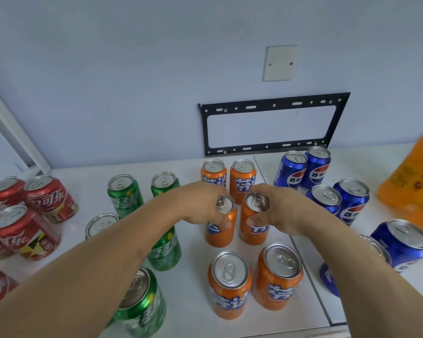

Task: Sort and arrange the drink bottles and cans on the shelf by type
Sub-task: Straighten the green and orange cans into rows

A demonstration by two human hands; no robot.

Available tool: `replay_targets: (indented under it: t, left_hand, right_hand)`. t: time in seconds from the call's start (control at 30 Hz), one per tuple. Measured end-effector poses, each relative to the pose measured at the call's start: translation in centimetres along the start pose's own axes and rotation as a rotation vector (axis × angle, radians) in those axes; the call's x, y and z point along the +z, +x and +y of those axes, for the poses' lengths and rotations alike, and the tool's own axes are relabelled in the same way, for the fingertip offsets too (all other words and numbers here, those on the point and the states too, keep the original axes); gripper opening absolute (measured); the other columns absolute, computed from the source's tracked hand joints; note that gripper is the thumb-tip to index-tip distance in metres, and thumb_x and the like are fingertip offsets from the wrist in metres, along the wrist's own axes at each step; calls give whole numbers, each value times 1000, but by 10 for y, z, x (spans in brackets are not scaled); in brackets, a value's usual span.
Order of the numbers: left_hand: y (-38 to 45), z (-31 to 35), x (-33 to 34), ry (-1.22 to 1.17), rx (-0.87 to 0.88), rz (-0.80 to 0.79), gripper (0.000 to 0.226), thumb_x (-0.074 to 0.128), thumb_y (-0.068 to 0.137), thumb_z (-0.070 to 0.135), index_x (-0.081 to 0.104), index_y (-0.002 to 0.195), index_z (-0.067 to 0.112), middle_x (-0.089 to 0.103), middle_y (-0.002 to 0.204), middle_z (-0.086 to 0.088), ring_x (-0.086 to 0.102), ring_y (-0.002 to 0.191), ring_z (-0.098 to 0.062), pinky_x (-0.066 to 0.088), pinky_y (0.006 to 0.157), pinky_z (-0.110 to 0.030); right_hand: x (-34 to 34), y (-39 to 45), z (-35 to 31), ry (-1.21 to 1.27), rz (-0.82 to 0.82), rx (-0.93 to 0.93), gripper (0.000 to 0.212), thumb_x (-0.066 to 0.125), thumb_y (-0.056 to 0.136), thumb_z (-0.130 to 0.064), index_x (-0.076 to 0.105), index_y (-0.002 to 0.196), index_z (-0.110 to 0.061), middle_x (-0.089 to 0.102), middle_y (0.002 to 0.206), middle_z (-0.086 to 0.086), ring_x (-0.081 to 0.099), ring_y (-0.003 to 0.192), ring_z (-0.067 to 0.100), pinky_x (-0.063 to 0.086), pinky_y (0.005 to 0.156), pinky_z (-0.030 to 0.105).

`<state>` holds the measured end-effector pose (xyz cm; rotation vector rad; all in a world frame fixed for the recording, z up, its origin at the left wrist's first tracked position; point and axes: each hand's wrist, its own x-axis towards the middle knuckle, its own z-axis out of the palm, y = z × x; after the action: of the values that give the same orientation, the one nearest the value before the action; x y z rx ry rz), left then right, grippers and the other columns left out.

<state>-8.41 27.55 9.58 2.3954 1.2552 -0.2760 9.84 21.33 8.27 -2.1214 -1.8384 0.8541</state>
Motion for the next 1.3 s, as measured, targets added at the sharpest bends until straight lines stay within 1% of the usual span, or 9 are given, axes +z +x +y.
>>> replay_targets:
  t: [0.23,0.33,0.4,0.53,0.63,0.77,1.0,1.2,1.3]
  left_hand:
    - [-6,6,-2,19,-41,3,85,73,80,54,34,147,18,47,146,-5,52,122,-23,47,93,-35]
    - [-32,18,0,37,-11,149,75,63,87,58,37,144,16,42,147,-6,49,122,-22,42,87,-31]
    - [-56,27,8,13,17,203,66,56,90,60,42,140,20,46,144,-2,50,122,-20,40,90,-30]
    - [-95,42,36,-20,48,62,64,57,85,66,45,137,30,54,136,4,54,117,-16,47,98,-35]
    - [-100,49,53,-26,18,33,71,67,83,58,43,142,28,53,139,2,54,116,-16,47,93,-31]
    - [-98,48,60,-77,1,62,54,72,83,48,51,131,34,60,129,4,55,97,-12,43,74,-25]
    - [-99,51,61,-56,-74,77,66,73,81,51,48,138,30,56,137,0,57,114,-21,49,96,-39]
    - [-104,62,57,-47,-105,57,71,72,84,46,42,145,27,48,146,-2,52,123,-22,47,97,-33]
    - [-110,71,51,-90,-96,29,78,71,84,51,36,149,24,44,151,0,48,130,-21,43,102,-32]
  right_hand:
    - [3,-10,-3,119,7,24,82,75,84,-34,26,150,-31,51,142,-2,51,127,21,43,95,29]
    - [7,-33,1,190,174,15,78,65,87,-51,26,151,-30,46,148,-1,50,129,20,44,97,35]
    - [13,-53,9,228,237,-6,68,58,86,-60,39,144,-32,50,143,-4,51,125,15,46,92,32]
    - [27,-94,24,353,160,-50,65,64,69,-69,49,128,-43,56,122,-17,55,103,-2,45,77,17]
    - [40,-108,29,366,89,-67,61,82,69,-49,44,116,-48,54,104,-29,55,93,-8,41,62,4]
    - [53,-111,40,337,82,-112,75,86,71,-30,41,131,-42,56,110,-17,55,100,7,40,79,15]
    - [57,-120,45,319,48,-131,83,85,73,-28,39,140,-39,58,121,-11,56,107,11,44,85,22]
    - [56,-119,41,296,46,-89,92,85,71,-35,33,147,-35,56,130,-6,55,119,19,48,100,36]
    - [54,-123,37,296,10,-90,99,85,74,-32,24,151,-34,51,130,-11,50,119,11,44,99,29]
